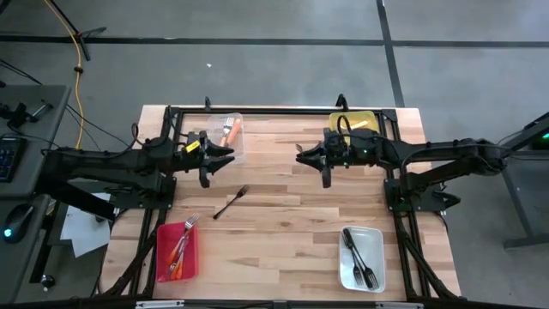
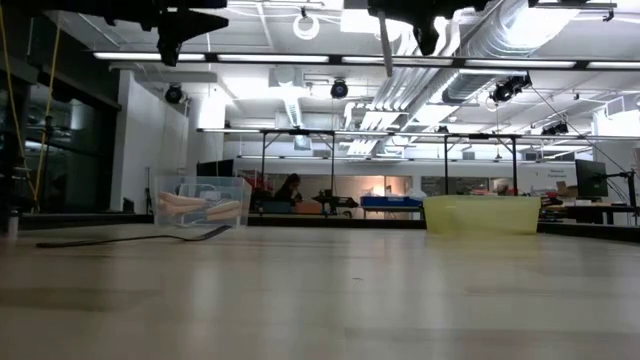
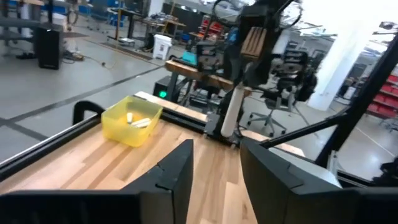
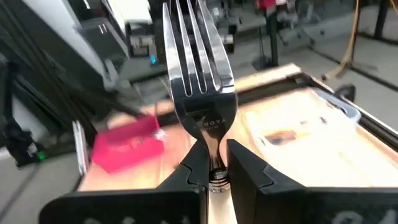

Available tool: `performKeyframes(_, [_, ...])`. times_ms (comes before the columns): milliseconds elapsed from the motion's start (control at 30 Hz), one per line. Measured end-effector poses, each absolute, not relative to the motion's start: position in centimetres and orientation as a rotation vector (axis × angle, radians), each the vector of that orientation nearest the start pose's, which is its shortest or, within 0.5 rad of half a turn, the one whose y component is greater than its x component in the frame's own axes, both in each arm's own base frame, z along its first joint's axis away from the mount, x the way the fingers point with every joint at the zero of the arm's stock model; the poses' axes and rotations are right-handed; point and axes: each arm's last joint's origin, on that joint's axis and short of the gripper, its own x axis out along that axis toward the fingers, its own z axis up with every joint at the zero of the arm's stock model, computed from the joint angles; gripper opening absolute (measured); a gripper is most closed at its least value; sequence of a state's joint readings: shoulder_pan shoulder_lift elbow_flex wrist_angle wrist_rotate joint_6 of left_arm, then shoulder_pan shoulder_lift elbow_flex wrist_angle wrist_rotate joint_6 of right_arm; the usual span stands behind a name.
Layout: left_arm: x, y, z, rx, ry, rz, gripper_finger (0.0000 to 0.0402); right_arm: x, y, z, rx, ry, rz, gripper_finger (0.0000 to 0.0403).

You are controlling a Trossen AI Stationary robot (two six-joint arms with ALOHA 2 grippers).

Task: Sort silverware by color (type)
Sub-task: Put the white fork into the yellow bin

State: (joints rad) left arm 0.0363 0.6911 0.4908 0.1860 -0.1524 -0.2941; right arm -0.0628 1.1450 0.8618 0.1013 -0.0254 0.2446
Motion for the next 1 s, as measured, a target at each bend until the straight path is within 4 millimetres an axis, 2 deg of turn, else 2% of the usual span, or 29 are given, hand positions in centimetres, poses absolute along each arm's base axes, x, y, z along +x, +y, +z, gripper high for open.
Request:
performKeyframes(67, [16.4, 1.1, 27.8, -0.291, -0.006, 0.211, 0.0111, 25.8, -1.6, 32.3, 0.229, 0.237, -0.07, 0.0019])
performKeyframes(200, [16.5, 1.2, 27.7, -0.253, -0.001, 0.234, 0.0082, 25.9, -2.0, 33.4, 0.19, 0.234, -0.079, 0.0019])
performKeyframes(400, [16.5, 1.2, 27.6, -0.247, 0.006, 0.234, 0.0009, 25.9, -2.2, 33.6, 0.186, 0.226, -0.086, 0.0019])
performKeyframes(833, [16.5, 1.2, 27.7, -0.228, 0.005, 0.262, 0.0001, 25.9, -2.2, 33.6, 0.186, 0.227, -0.087, 0.0019])
performKeyframes(933, [16.5, 1.3, 27.7, -0.255, -0.007, 0.285, 0.0001, 25.8, -2.6, 33.6, 0.191, 0.217, -0.196, 0.0019])
performKeyframes(1000, [16.5, 1.4, 27.7, -0.273, -0.014, 0.313, 0.0001, 25.5, -3.6, 34.0, 0.191, 0.254, -0.316, 0.0019])
